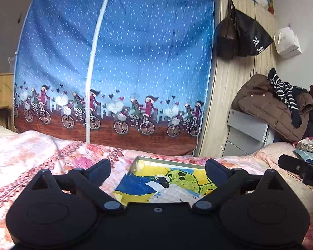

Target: Organize soft objects

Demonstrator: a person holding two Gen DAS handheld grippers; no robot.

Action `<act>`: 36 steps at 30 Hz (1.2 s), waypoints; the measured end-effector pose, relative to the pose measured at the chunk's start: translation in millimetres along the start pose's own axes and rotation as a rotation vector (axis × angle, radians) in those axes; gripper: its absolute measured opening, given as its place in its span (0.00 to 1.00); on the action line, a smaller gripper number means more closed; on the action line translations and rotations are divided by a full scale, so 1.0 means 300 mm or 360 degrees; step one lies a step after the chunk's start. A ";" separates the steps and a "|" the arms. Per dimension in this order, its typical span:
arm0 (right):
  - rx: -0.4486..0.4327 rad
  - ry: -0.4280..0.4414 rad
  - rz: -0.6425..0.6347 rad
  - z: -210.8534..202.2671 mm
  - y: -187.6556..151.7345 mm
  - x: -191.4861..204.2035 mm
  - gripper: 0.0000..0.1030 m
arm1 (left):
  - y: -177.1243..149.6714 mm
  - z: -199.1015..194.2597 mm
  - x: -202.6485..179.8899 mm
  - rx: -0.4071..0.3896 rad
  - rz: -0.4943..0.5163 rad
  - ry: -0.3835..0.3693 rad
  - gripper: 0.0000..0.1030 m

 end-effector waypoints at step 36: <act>0.0316 -0.0073 0.0013 -0.329 -0.246 0.226 1.00 | -0.309 -0.510 0.279 0.0346 0.0144 0.0162 0.99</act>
Point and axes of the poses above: each gripper's, at about its wrist camera, not at the fingertips, and z roughly the way its jaws point, x to its left, y to its top, the point moved 8 cm from there along z, roughly the way its jaws point, and after that the axes turned 14 degrees about y, right-handed, at the moved point
